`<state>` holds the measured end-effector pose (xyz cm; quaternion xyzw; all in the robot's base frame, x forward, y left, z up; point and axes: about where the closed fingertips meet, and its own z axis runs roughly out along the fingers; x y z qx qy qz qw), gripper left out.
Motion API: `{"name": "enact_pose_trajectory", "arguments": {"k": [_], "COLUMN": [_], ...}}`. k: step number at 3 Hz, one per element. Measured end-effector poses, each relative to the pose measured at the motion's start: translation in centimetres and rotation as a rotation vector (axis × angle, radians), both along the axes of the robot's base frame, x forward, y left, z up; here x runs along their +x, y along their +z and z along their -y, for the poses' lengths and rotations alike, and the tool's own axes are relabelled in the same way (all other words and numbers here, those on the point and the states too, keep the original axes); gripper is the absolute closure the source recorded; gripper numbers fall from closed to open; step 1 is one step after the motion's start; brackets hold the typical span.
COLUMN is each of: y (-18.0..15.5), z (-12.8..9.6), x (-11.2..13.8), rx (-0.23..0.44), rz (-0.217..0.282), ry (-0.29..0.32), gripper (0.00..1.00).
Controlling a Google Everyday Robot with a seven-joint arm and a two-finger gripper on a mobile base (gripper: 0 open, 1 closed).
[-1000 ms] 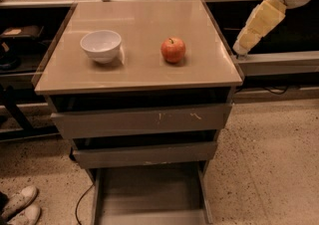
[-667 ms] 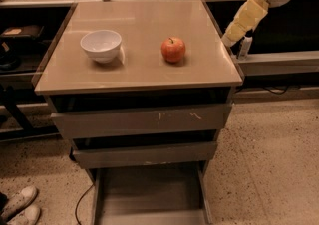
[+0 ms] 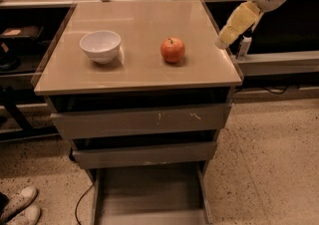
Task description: Place apple into bottom drawer
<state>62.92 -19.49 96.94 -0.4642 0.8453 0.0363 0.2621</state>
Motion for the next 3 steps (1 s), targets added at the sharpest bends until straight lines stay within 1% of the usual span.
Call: {"name": "enact_pose_trajectory", "arguments": {"k": [1,2,3], "y": [-1.0,-2.5,-4.8], "z": [-4.0,-7.2,-8.6], "x": [1.6,3.9,5.8], "rx": [0.014,0.003,-0.013], "rz": [0.012,0.012,-0.01], "ry": [0.069,0.111,0.125], "gripper": [0.0,0.0,0.0]}}
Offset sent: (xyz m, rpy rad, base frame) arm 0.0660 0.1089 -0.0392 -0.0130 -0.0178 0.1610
